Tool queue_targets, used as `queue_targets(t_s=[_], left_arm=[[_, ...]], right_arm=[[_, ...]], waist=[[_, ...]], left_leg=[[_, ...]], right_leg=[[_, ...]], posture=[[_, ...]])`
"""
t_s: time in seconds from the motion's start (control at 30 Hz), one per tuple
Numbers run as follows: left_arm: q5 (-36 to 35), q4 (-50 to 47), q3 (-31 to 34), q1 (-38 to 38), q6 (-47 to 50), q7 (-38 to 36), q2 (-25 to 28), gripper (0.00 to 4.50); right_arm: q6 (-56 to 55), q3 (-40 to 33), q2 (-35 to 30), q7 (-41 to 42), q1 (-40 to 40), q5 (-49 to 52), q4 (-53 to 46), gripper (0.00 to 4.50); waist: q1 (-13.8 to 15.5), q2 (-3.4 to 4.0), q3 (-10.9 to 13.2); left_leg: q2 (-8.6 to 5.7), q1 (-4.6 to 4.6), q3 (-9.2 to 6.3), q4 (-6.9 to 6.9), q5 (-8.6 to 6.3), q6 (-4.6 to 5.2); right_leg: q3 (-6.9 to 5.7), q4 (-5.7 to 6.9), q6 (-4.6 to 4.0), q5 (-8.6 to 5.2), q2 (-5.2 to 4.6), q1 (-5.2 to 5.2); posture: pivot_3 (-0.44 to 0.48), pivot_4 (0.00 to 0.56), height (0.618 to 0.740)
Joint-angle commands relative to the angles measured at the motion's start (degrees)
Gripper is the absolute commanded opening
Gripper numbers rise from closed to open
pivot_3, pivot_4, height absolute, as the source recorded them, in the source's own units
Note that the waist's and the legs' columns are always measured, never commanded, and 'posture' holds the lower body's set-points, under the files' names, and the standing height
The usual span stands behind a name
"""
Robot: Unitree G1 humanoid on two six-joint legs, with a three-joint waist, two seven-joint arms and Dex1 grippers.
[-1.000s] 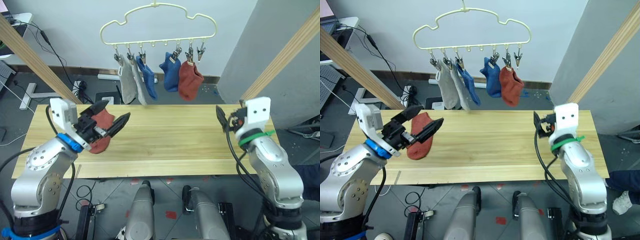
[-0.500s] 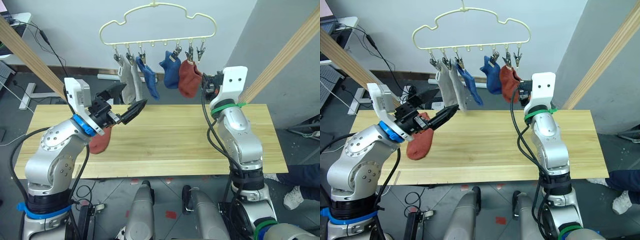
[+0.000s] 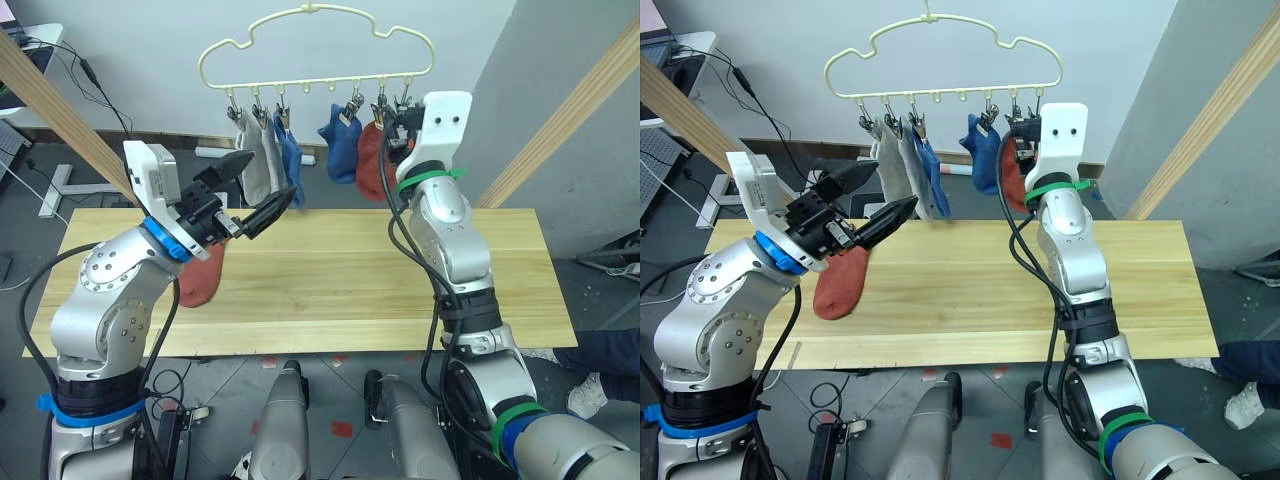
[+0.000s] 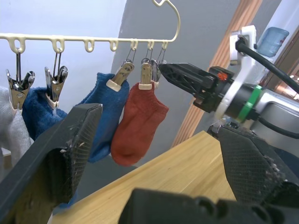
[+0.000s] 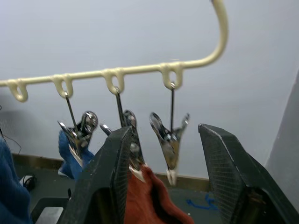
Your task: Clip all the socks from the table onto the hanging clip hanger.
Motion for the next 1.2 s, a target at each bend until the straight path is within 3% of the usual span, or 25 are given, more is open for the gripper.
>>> queue_targets(t_s=[0.03,0.93,1.2], left_arm=[[-0.2,-0.99,0.69,-0.76,-1.49,-0.11,-0.1,4.5],[-0.27,-1.96,0.7,-0.12,-0.78,0.44,0.1,4.5],[-0.3,-2.38,0.93,0.3,-0.63,0.77,0.14,4.5]], right_arm=[[-3.12,-0.83,0.21,-0.94,-2.31,-0.7,1.32,2.37],[-6.09,-1.51,-0.89,-2.79,-4.43,-1.73,6.92,2.37],[-8.55,-1.09,0.47,0.38,-1.56,0.17,2.1,2.37]], waist=[[0.04,0.0,0.0],[0.05,0.01,0.01],[0.06,0.03,0.02]], left_leg=[[0.0,0.0,0.0,0.0,0.0,0.0],[0.0,-0.01,0.01,-0.05,0.0,0.0],[0.01,-0.01,0.01,-0.11,0.0,0.0]], right_leg=[[0.0,0.0,0.0,0.0,0.0,0.0],[0.0,-0.04,0.0,0.0,0.0,-0.02],[0.01,-0.07,0.0,-0.01,0.0,-0.04]], posture=[[0.244,0.371,0.74],[0.247,0.38,0.74],[0.249,0.384,0.74]])
